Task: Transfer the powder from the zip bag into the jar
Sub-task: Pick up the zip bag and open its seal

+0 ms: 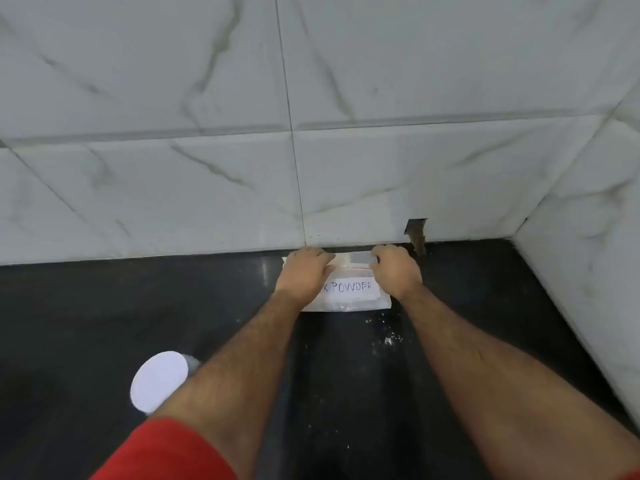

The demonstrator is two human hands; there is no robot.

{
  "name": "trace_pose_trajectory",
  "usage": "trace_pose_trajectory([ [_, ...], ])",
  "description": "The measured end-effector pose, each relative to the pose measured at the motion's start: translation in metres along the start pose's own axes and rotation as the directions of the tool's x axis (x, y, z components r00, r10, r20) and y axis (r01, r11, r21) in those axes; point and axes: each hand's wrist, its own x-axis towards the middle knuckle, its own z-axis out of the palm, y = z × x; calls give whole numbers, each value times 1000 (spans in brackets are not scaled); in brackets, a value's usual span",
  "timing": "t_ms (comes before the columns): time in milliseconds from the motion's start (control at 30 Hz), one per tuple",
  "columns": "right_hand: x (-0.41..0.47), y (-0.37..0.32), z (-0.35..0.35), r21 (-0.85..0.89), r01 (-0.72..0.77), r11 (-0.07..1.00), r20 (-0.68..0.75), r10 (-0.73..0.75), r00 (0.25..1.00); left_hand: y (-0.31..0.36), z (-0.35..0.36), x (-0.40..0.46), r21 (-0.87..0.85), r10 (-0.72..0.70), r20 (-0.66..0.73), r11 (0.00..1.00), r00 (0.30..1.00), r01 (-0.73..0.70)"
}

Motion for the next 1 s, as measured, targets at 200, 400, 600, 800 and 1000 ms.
trace_pose_trajectory([
  [200, 14, 7, 9, 21, -81, 996, -2, 81, 997, 28, 19, 44, 42, -64, 81, 997, 995, 60],
  [400, 20, 22, 20, 87, -135, 987, 38, 132, 991, 22, 33, 57, 58, -117, 210, 993, 971, 107],
  [600, 24, 30, 23, 362, -217, 907, 107, 191, 976, 16, 29, 54, -37, -122, 218, 990, 968, 133],
  [800, 5, 24, -4, 613, -279, 740, 245, 158, 957, 9, 1, 36, -222, -101, 203, 964, 974, 147],
  [1000, -32, 10, -43, 782, -246, 572, 240, 88, 967, 17, -47, -1, -352, -90, 105, 928, 990, 122],
])
